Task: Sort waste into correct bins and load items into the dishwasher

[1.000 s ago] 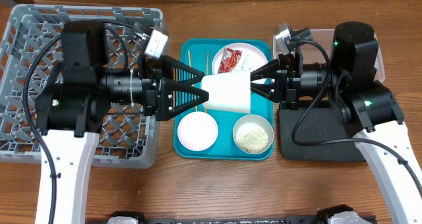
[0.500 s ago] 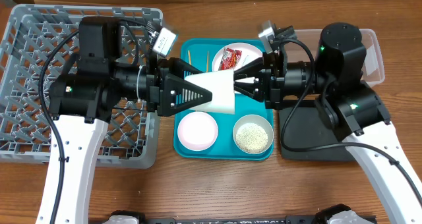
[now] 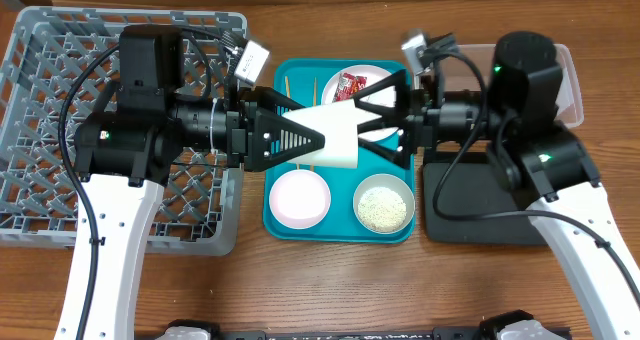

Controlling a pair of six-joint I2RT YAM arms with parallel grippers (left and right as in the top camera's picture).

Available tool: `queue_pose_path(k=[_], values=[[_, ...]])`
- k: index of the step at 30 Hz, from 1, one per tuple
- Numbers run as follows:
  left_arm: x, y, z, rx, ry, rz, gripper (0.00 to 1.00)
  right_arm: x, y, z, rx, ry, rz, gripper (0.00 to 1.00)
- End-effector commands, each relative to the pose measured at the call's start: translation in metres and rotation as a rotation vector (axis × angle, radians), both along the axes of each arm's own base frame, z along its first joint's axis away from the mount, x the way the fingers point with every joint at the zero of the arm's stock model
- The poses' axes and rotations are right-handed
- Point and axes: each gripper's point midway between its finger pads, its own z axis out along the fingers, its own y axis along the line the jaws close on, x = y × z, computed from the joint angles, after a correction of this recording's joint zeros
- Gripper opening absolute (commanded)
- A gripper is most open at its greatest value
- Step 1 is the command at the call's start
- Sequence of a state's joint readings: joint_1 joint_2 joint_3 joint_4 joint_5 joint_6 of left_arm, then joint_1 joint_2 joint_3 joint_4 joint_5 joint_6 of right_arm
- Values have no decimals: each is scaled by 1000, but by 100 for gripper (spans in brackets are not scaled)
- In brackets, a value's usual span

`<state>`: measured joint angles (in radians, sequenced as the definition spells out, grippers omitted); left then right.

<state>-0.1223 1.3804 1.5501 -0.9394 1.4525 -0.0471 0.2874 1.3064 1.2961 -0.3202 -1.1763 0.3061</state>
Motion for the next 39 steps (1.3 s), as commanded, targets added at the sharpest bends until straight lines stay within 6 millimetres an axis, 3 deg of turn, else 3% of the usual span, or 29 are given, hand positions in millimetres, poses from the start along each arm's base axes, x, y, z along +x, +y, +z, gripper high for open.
queue_pose_path(k=[1,4,9,14,19,22,26,33,39], values=[[25,11,-16,126,25,169,40,20,-23,-7,-33,73,-121,100],[44,32,-40,274,89,357,41,33,-40,-32,-102,204,-240,100],[55,97,-86,577,259,720,40,44,-73,-95,-326,425,-502,100],[24,186,-137,984,500,1084,36,37,-96,-129,-481,525,-623,100],[-11,243,-154,1266,650,1329,37,36,-97,-131,-489,530,-629,100],[-23,259,-169,1358,712,1404,42,37,-97,-131,-488,527,-630,100],[-23,261,-196,1382,758,1395,43,37,-97,-131,-488,529,-629,100],[-8,245,-250,1324,785,1295,41,36,-97,-131,-490,532,-629,100],[1,246,-279,1354,761,1257,48,34,-98,-133,-495,542,-627,100]])
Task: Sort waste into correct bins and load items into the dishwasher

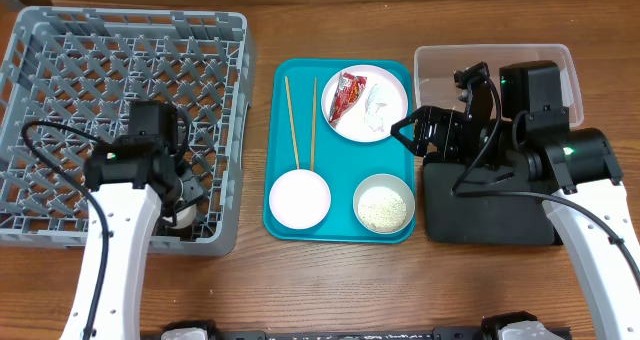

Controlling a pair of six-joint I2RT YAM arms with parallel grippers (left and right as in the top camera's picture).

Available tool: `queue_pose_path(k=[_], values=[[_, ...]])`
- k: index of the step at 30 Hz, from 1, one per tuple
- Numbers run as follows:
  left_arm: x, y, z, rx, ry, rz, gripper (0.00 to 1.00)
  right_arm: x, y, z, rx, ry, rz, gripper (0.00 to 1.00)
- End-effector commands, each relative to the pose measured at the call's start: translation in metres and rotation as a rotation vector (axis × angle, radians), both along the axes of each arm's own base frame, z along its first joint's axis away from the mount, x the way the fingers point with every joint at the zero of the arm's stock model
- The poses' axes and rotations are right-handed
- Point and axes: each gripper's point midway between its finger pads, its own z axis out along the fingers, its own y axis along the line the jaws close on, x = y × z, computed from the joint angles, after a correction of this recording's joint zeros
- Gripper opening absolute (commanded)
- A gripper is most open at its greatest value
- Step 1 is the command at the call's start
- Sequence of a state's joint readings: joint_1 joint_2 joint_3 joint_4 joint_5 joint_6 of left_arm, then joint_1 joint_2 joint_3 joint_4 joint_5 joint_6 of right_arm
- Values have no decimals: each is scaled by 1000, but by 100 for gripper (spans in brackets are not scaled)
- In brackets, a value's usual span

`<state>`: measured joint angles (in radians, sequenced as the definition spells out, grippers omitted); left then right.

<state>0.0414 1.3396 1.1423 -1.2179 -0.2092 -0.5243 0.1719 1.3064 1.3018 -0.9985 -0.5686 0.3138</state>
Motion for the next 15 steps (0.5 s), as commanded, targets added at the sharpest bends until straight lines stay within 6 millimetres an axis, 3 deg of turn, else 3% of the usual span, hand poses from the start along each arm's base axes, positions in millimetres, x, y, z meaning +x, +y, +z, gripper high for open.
queue_pose_path(k=[1,3,4,9,12,15], values=[[0,-4,-17,-28,34,-27,52,2,-1,5,-8,-20,0,100],[0,-12,-22,-76,42,-34,69,2,-1,5,-8,-20,0,100],[1,-17,-23,-102,41,-40,73,2,-1,5,-8,-20,0,100],[6,-29,-16,-176,21,-51,81,2,-1,5,-8,-20,0,100],[9,-28,1,-177,6,-46,92,2,-1,5,-9,-18,0,100],[17,-23,29,-170,-39,-60,95,3,-2,4,-21,-23,-8,100]])
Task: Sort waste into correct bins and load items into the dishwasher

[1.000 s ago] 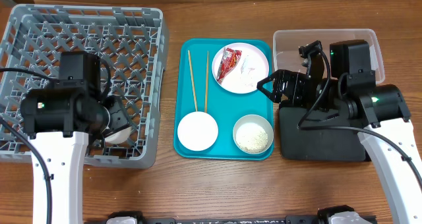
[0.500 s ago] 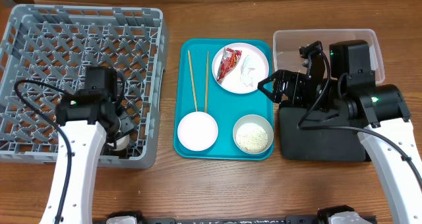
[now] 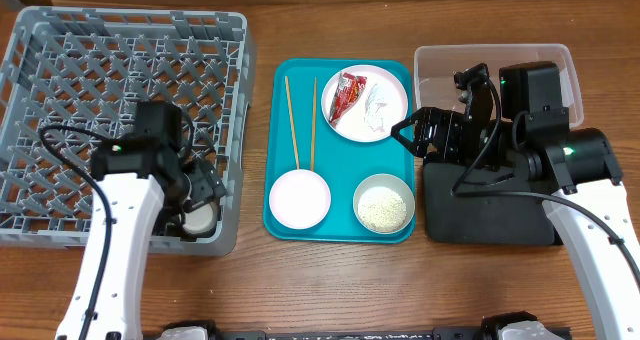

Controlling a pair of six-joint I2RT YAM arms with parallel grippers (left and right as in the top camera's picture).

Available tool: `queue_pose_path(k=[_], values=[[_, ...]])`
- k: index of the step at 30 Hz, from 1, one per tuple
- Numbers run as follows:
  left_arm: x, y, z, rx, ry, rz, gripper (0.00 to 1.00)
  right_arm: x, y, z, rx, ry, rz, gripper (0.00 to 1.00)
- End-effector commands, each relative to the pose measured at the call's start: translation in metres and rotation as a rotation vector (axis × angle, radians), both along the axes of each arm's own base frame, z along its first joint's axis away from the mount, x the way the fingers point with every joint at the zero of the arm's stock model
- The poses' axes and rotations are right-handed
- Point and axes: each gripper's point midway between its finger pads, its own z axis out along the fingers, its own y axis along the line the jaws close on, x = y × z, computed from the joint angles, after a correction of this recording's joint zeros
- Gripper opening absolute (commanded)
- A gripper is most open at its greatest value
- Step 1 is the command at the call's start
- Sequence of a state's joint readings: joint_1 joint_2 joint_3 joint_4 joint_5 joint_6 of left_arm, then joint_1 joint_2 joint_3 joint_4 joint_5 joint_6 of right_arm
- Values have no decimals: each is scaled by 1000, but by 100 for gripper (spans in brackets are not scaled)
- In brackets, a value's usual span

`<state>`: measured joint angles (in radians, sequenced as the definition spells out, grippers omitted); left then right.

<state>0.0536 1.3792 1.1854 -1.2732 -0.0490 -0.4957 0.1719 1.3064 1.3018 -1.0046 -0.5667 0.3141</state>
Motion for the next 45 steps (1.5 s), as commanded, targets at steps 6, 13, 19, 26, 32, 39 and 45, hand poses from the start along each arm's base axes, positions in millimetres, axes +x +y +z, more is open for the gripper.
queue_pose_path(k=[6,13,19,26,32,39,45], values=[[48,-27,109,-110,-304,-264,97,14,5,14,-12,-103,5,100],[61,-78,167,-169,-493,-543,98,13,54,1,-159,-194,90,96],[55,-101,173,-165,-505,-669,91,17,69,-33,-317,-168,60,100],[32,-105,214,-160,-669,-697,91,48,78,-27,-265,-248,32,95],[2,-102,270,-111,-913,-702,100,80,92,-74,-351,-191,83,93],[-27,-98,288,-91,-994,-705,100,143,106,-104,-479,-115,51,93],[-32,-97,273,-109,-919,-701,100,173,96,-150,-472,-8,-75,78]])
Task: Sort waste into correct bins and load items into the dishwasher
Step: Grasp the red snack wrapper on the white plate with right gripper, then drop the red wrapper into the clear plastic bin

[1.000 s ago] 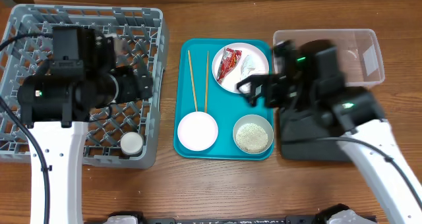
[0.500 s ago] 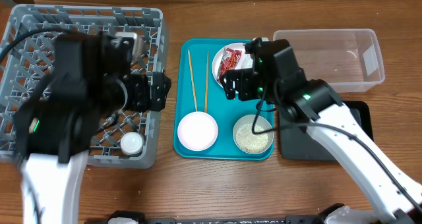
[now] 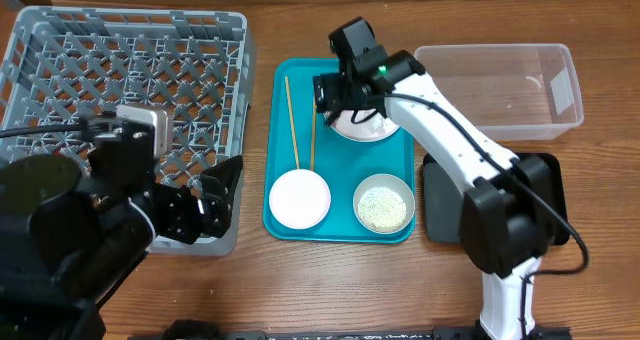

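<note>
My right gripper [image 3: 338, 92] has reached over the teal tray [image 3: 340, 232] and sits low on the white plate [image 3: 372, 130] at its back. It covers the spot where waste lies on the plate, and its jaws are hidden under the wrist. My left gripper [image 3: 216, 192] hangs open and empty at the front right corner of the grey dishwasher rack [image 3: 120, 70]; its arm fills the lower left of the view. Two chopsticks [image 3: 291, 120], a white bowl [image 3: 299, 198] and a bowl of grains [image 3: 384, 206] lie on the tray.
A clear plastic bin [image 3: 500, 80] stands at the back right. A black bin [image 3: 445, 205] sits in front of it, partly under my right arm. The left arm hides the rack's front right cells.
My right gripper has moved from above the black bin to the white plate on the tray, covering the red wrapper. My left arm has risen toward the camera, its gripper open at the rack's corner.
Both grippers first met over the tray around a white cup. Then my left gripper was at the rack's front right with the cup, while the right stood open over the black bin. The cup then lay in the rack. Now my right gripper is on the plate.
</note>
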Controlling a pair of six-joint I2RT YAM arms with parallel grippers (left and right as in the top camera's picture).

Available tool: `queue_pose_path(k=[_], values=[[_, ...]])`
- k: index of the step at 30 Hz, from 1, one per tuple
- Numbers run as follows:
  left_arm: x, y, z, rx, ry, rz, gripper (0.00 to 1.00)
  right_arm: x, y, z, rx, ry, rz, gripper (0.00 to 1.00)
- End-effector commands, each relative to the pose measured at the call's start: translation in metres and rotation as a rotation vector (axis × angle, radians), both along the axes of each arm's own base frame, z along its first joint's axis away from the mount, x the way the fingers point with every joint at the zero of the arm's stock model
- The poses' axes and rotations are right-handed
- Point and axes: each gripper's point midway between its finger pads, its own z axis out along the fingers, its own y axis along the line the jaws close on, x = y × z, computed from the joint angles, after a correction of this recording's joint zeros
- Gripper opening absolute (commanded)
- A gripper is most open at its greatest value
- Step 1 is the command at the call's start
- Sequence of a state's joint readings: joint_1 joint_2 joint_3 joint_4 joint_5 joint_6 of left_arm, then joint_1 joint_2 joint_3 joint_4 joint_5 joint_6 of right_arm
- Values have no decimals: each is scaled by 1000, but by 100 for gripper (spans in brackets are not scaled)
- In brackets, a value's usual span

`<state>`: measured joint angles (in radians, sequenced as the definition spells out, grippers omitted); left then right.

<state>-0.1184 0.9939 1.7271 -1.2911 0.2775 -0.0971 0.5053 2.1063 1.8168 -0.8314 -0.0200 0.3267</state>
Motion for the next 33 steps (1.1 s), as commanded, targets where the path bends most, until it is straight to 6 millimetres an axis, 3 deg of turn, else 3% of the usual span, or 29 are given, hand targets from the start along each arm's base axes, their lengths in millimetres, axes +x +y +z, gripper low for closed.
queue_pose_path(k=[1,4,10,12,16,19,20,21,24,29,30,33], values=[[-1,-3,-6,4,33,-17,100,20,-18,-19,-4,20,-119,76],[-2,-2,-12,7,62,-17,100,27,-27,-38,5,56,-157,71],[-1,-3,-13,8,66,-17,100,20,-17,-74,27,138,-127,65],[0,-3,-13,8,68,-17,100,18,-15,-82,18,153,-123,56],[0,-3,-13,8,69,-17,100,16,-16,-87,25,172,-157,35],[0,-3,-13,8,69,-17,100,17,-16,-83,30,164,-158,30],[0,-3,-14,8,69,-17,100,18,-17,-81,30,163,-159,24],[0,-3,-13,8,69,-17,100,19,-19,-77,33,159,-162,13],[0,-3,-13,8,69,-18,100,21,-22,-52,48,122,-157,4],[0,-3,-14,8,69,-17,100,24,-28,13,87,6,-132,4],[0,-3,-14,8,69,-17,100,22,-38,37,91,-24,-151,4],[0,-3,-14,8,69,-17,100,18,-69,69,62,-68,-211,4]])
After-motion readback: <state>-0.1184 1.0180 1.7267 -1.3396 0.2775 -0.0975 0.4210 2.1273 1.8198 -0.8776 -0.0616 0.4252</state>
